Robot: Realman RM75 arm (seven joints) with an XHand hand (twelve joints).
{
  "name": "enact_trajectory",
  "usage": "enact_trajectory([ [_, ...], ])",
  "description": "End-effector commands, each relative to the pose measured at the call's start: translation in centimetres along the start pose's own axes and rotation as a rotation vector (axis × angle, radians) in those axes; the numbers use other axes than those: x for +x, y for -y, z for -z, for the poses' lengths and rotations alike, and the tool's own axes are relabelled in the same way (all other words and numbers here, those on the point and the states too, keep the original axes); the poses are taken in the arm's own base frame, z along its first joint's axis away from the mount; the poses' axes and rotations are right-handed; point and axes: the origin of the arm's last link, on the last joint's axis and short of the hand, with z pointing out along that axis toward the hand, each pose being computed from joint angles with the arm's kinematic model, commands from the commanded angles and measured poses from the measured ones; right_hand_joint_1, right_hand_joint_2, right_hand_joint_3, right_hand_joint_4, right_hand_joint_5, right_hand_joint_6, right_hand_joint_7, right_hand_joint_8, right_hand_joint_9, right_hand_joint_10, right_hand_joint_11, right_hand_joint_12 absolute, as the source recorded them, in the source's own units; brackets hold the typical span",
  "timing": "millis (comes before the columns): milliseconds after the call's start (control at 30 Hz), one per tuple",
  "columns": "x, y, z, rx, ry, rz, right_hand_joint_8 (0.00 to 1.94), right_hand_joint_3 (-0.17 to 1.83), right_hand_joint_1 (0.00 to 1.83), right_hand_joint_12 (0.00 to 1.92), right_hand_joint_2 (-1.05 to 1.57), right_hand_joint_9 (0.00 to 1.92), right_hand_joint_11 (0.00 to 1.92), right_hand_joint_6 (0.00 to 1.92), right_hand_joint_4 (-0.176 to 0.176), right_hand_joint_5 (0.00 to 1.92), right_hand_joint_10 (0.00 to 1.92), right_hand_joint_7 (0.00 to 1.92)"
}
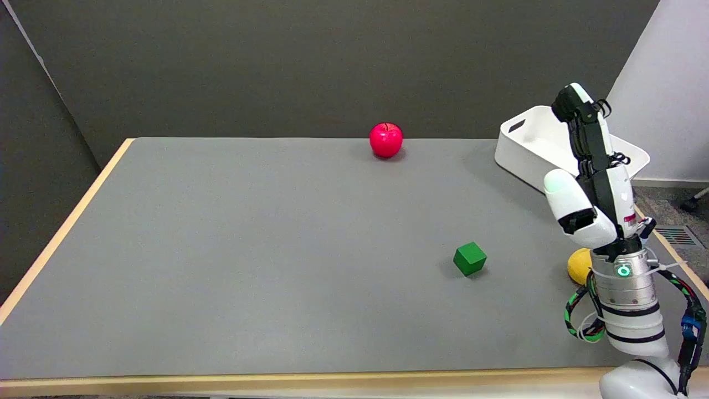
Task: Pick up the yellow pear on the table.
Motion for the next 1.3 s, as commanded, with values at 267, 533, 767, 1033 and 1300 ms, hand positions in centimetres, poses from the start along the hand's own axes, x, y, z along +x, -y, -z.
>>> enact_trajectory([
  [267,0.6,0.0,0.6,-0.012,-0.006,0.008,0.25,0.88,0.27,0.41,0.85,0.00,0.00,0.36,-0.171,0.06,0.34,0.00],
  [533,3.9,-0.4,4.8,-0.099,-0.055,0.093,0.25,0.88,0.28,0.48,0.82,0.00,0.00,0.37,-0.174,0.08,0.38,0.02],
  [767,6.0,0.0,10.0,-0.207,-0.110,0.156,0.28,0.80,0.30,0.57,0.80,0.00,0.00,0.39,-0.102,0.19,0.50,0.15],
  [1033,9.0,-0.9,15.3,-0.393,-0.148,0.309,0.29,0.82,0.32,0.59,0.75,0.00,0.00,0.39,-0.144,0.15,0.49,0.11],
  [1300,11.9,-1.3,17.8,-0.489,-0.256,0.357,0.28,0.80,0.33,0.57,0.73,0.00,0.00,0.38,-0.161,0.14,0.45,0.09],
])
